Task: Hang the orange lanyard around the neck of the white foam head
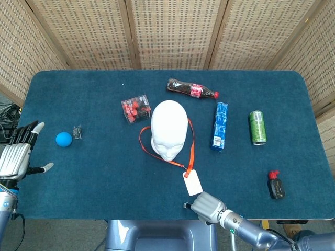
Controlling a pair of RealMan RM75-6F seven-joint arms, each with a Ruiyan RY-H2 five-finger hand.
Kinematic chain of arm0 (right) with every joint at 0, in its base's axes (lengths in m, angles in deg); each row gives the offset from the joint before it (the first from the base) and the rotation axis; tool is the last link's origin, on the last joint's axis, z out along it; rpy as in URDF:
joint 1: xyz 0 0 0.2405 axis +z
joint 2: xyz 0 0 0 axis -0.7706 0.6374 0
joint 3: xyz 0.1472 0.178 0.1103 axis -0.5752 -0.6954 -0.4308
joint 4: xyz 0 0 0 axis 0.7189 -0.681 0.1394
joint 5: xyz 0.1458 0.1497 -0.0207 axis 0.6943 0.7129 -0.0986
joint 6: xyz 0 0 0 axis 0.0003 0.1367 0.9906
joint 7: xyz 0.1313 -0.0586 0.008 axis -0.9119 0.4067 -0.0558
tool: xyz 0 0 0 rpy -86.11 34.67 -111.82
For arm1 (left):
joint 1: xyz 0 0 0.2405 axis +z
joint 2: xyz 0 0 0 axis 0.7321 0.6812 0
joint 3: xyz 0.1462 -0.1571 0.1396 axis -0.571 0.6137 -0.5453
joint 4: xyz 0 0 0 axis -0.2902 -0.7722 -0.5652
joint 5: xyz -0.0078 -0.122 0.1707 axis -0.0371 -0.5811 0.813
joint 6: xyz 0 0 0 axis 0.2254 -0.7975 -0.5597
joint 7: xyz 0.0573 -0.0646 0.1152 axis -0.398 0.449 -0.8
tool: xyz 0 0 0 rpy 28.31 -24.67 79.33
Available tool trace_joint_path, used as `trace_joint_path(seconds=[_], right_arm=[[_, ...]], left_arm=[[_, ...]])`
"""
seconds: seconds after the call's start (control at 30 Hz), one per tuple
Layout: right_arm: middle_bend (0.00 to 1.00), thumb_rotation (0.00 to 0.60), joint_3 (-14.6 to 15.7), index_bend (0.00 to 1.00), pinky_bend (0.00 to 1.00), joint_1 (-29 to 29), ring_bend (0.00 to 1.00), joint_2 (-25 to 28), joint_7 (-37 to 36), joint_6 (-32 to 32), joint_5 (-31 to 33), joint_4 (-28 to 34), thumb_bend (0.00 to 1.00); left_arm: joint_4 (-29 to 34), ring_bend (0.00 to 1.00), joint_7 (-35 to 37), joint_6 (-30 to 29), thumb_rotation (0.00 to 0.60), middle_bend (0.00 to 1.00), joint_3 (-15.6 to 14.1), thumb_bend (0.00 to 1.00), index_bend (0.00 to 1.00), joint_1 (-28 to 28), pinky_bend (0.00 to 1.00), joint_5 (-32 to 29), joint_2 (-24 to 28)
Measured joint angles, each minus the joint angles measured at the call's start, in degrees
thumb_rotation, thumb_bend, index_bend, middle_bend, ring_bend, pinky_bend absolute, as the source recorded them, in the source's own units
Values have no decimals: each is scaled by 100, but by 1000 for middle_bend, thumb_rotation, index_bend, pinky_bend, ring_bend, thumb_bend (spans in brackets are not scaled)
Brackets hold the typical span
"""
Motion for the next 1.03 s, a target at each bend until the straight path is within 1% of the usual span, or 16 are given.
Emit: trace_joint_path(seconds=[0.2,0.37,0.4,0.47,0.5,0.53,0.57,0.6,0.63,0.67,0.7,0.73,0.77,0.83,0.9,1.03], right_arm=[[836,600,-182,238,967,-90,787,305,-459,-287,-337,25,732],[827,600,-230,243,966,-295,779,770,-910,-754,-856,-93,726],[818,600,-231,243,964,-347,774,829,-1000,-861,-954,-139,718],[762,600,-231,238,919,-508,731,959,-1275,-1170,-1143,-293,655],[728,600,-229,231,885,-589,700,1012,-1415,-1336,-1233,-379,613],[654,600,-230,211,798,-714,625,1077,-1625,-1589,-1365,-519,521],[544,600,-232,177,651,-819,506,1121,-1806,-1798,-1455,-640,394],[451,600,-236,146,521,-929,398,1159,-2003,-2016,-1530,-773,293],[294,600,-245,93,303,-1051,224,1190,-2214,-2243,-1587,-921,150],[147,600,-263,44,129,-1235,88,1226,-2505,-2551,-1632,-1140,53],[77,600,-281,21,55,-1391,31,1247,-2723,-2780,-1642,-1316,17],[15,600,-302,2,4,-1551,0,1266,-2933,-2995,-1642,-1495,0],[0,600,-335,0,0,-1748,0,1283,-3198,-3244,-1628,-1715,0],[0,600,-408,0,0,-2054,0,1290,-3626,-3598,-1566,-2017,0],[0,600,-492,0,0,-2312,0,1263,-3957,-3873,-1500,-2237,0],[0,600,-697,0,0,-2749,0,1093,-4411,-4350,-1385,-2654,0]], left_arm=[[-5,0,16,0,600,0,5,50,0,11,0,15,8],[-8,0,30,-18,600,0,-2,50,0,29,0,56,11],[-8,0,33,-25,600,0,-7,50,0,35,0,69,11],[-13,0,45,-55,600,0,-25,50,0,57,0,119,9],[-19,0,50,-72,600,0,-34,49,0,69,0,146,7],[-25,0,58,-95,600,0,-47,50,0,86,0,177,5],[-32,0,74,-131,600,0,-66,49,0,114,0,222,2],[-38,0,87,-160,600,0,-82,50,0,136,0,257,-1],[-44,0,99,-194,600,0,-99,49,0,162,0,292,-4],[-56,0,111,-243,600,0,-125,49,0,201,0,340,-10],[-66,0,120,-280,600,0,-147,49,0,232,0,375,-15],[-78,0,128,-316,600,0,-169,43,0,263,0,410,-21],[-99,0,135,-359,600,0,-196,28,0,299,0,456,-32],[-151,0,129,-434,600,0,-248,4,0,362,0,530,-53],[-240,0,128,-533,600,0,-327,0,0,457,0,615,-83],[-350,0,184,-698,600,0,-403,0,0,610,0,722,-121]])
